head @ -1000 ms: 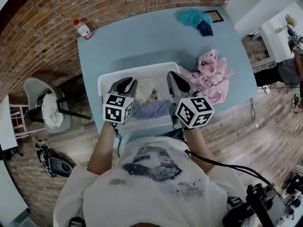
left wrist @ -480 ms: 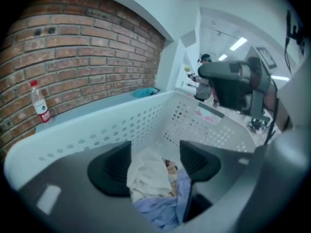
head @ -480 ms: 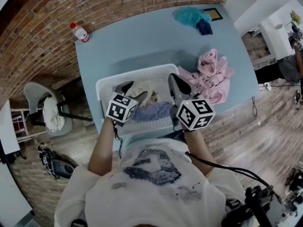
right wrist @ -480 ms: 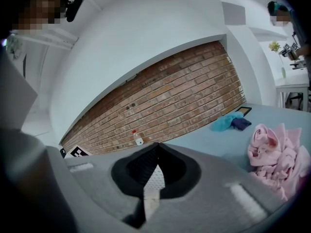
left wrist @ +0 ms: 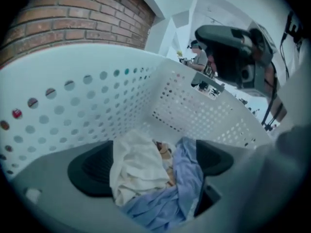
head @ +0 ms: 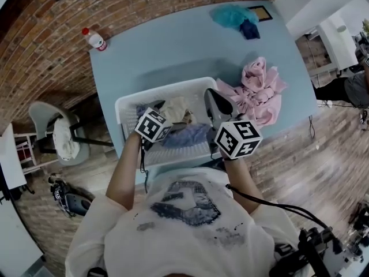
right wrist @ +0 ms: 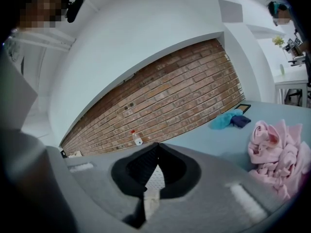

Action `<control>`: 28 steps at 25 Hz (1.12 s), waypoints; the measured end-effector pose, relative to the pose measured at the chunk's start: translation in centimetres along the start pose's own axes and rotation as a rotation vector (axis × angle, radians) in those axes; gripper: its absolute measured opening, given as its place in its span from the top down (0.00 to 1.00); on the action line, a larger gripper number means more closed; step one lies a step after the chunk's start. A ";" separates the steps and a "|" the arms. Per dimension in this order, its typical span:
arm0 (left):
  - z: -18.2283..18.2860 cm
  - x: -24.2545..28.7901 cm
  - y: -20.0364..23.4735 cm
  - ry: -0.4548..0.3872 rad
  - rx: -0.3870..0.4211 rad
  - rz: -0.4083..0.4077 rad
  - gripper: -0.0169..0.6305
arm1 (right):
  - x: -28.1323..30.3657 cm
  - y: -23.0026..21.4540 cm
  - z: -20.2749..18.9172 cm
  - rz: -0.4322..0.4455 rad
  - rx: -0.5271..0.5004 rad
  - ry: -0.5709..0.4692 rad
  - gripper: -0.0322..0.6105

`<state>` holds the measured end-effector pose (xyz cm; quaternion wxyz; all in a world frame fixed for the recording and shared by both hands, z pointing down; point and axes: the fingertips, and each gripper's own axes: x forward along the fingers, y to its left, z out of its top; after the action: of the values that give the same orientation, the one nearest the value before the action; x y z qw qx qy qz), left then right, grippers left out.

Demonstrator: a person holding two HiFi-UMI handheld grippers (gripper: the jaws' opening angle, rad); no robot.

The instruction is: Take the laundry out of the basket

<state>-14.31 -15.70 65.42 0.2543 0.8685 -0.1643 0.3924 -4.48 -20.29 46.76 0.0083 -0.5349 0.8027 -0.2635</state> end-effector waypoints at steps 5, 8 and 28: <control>-1.7 1.8 -0.3 0.097 0.066 -0.010 0.12 | 0.0 -0.5 -0.1 -0.005 0.015 0.000 0.95; -2.8 2.7 -1.0 0.169 0.113 -0.018 0.11 | 0.0 -0.8 -0.2 -0.007 0.021 -0.002 0.95; -8.3 8.9 0.8 0.272 0.156 0.042 0.11 | -0.9 -2.3 -0.2 -0.024 0.051 -0.008 0.95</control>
<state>-13.95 -12.40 77.16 0.1979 0.8209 -0.1155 0.5231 -2.18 -20.06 47.64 0.0220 -0.5454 0.7892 -0.2816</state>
